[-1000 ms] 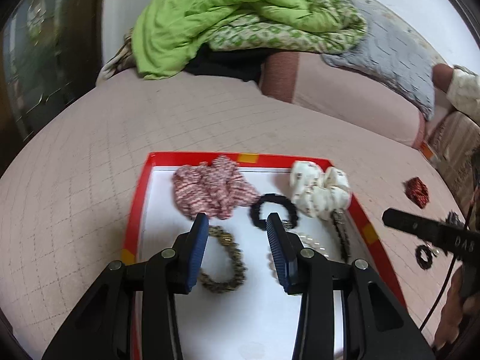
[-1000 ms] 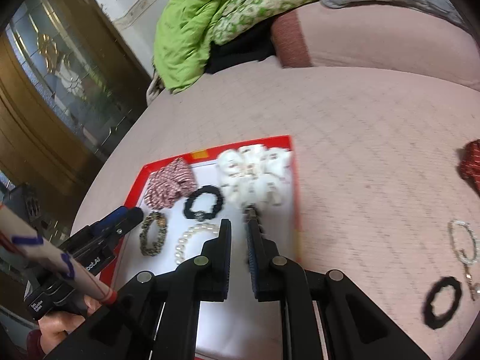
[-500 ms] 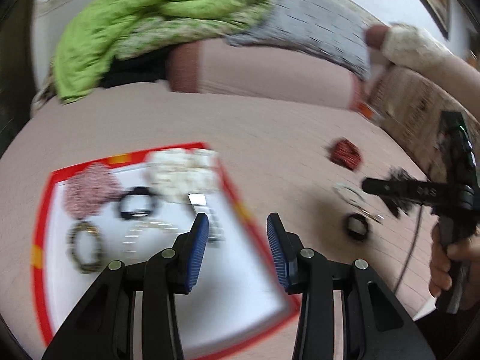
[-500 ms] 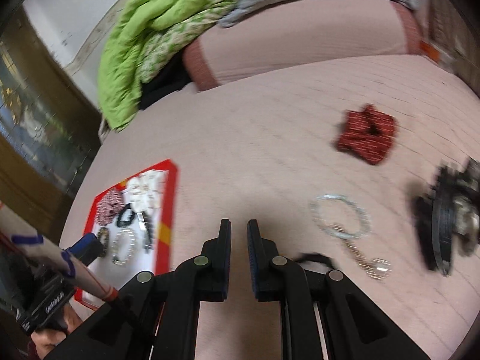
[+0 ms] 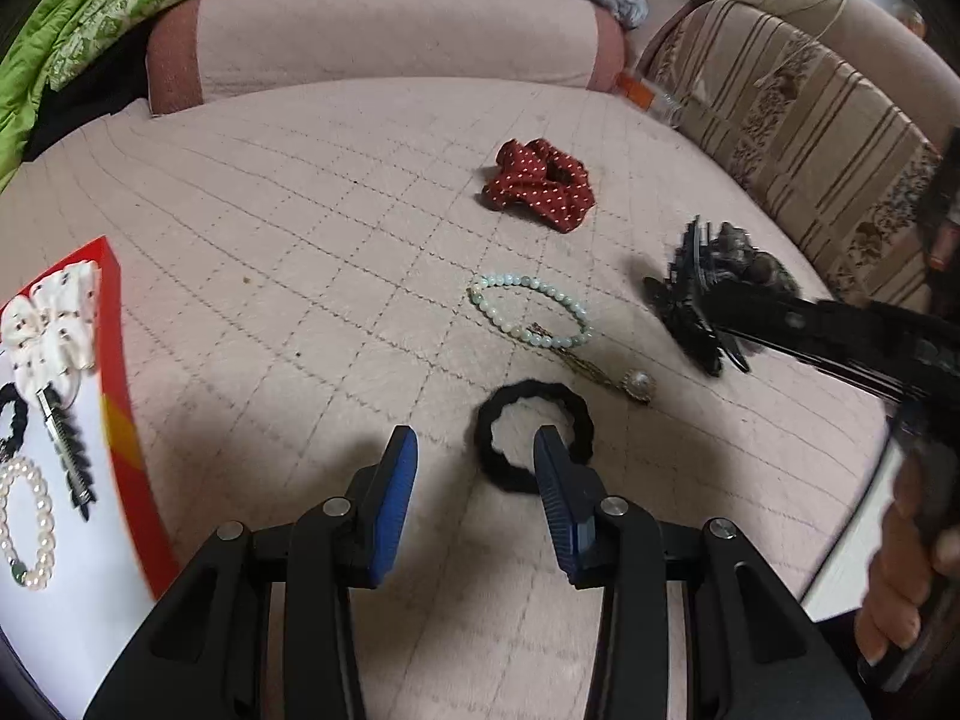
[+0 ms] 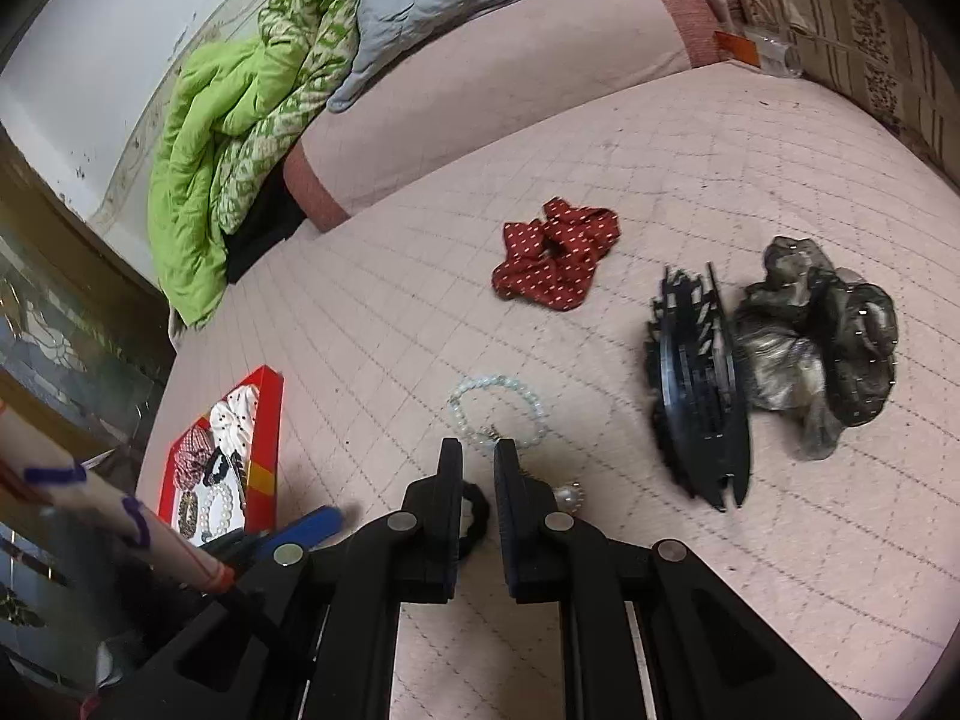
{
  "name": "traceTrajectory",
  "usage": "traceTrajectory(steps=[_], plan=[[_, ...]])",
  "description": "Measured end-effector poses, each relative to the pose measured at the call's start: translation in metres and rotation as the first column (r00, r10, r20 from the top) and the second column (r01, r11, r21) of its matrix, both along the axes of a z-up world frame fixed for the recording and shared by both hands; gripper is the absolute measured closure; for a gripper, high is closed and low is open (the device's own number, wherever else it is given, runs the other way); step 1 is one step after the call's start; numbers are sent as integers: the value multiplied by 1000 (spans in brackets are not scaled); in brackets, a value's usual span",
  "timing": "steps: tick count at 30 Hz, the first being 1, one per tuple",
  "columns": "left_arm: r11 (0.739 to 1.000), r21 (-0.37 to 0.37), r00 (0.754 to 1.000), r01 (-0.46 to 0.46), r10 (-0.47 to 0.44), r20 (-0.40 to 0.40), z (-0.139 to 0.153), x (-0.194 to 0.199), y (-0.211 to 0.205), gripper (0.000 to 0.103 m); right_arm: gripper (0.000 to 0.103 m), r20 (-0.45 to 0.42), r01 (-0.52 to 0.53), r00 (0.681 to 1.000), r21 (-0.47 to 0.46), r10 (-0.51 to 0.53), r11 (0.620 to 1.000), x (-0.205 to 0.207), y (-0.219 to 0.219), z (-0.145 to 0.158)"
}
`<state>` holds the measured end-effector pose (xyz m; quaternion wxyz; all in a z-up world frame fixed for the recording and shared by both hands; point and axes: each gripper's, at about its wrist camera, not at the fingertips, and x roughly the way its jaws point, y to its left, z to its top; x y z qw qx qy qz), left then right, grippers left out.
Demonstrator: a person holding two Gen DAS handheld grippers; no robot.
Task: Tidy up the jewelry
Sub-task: 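Grasp the black wavy hair tie with left tool while right moves to the pearl pendant, then grasp the pearl pendant on gold chain with right tool while left holds the hair tie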
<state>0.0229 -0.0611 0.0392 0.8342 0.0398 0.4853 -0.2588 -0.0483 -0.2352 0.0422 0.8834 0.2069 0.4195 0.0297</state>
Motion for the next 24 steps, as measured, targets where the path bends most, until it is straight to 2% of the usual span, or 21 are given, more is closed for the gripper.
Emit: traceTrajectory(steps=[5, 8, 10, 12, 14, 18, 24], plan=[[999, 45, 1000, -5, 6, -22, -17, 9, -13, 64, 91, -18, 28, 999, 19, -27, 999, -1, -16, -5], [996, 87, 999, -3, 0, 38, -21, 6, -22, 65, 91, -44, 29, 999, 43, -28, 999, 0, -22, -13], [991, 131, 996, -10, -2, 89, -22, 1, -26, 78, 91, -57, 26, 998, 35, -24, 999, 1, -23, -16], [992, 126, 994, -12, -2, 105, -22, -3, -24, 96, 90, -66, 26, 998, 31, -24, 999, 1, -25, -20], [994, 111, 994, -18, 6, 106, -21, -6, -19, 97, 87, -81, 24, 997, 35, -21, 999, 2, -25, -25], [995, 104, 993, -3, -9, 116, -16, -19, -11, 97, 87, -108, 8, 994, 41, -4, 999, 6, -22, -37], [998, 62, 994, 0, -7, 111, -8, -32, 6, 97, 87, -139, -24, 990, -9, 22, 1000, 15, -8, -49]])
